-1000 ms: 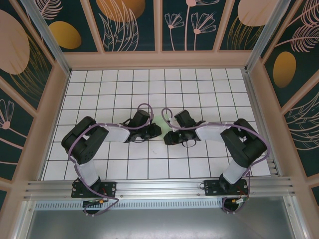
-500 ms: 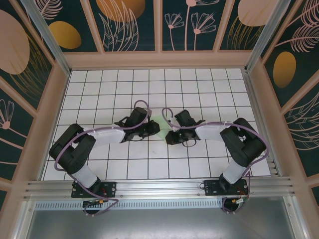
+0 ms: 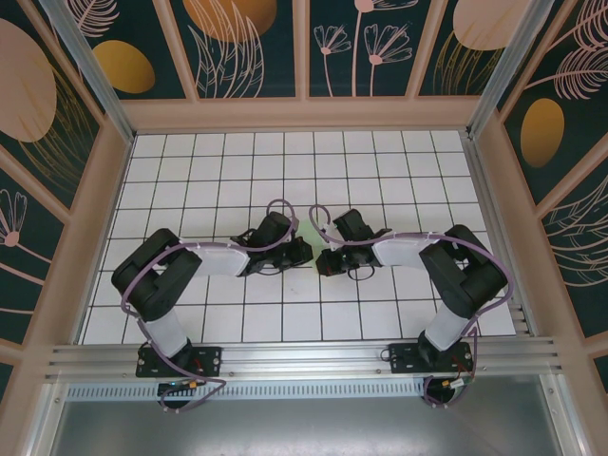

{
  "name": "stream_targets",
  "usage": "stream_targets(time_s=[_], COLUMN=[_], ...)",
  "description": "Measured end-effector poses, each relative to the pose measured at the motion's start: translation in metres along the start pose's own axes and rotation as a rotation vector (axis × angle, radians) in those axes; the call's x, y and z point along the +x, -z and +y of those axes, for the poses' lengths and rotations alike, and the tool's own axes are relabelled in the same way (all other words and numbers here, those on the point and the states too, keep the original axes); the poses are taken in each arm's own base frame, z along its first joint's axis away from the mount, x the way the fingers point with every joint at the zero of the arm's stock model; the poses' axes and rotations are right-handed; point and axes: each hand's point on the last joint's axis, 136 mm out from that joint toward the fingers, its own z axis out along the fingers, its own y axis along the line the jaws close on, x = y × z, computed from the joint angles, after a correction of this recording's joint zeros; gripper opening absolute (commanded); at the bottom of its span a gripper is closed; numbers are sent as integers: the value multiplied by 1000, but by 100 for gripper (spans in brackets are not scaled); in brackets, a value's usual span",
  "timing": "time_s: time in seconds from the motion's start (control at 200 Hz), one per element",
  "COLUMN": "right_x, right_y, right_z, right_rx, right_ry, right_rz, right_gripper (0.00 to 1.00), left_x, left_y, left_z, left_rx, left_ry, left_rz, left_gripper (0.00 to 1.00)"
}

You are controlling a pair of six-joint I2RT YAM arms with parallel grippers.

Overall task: Fold a paper plane with a square sheet of paper (fold left side to right side)
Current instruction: Third fold the triangle at the center of the table.

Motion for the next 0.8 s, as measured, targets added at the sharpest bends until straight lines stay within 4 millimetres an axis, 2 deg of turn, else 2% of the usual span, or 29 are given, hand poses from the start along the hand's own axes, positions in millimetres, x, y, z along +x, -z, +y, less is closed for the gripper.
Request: stream_targets(time_s=[0.145,0.801], right_x=[0,0], right_y=[0,0], right_z=[0,-1], right_rx=[-2,8], right_ry=[0,-7], right_rz=[1,15], right_gripper=[8,7], left_x=[5,3], left_y=[-6,-11], left_z=[5,16], left_rx=[-9,-81], left_ry=[18,6], left_rz=[19,-1], left_gripper=[13,14])
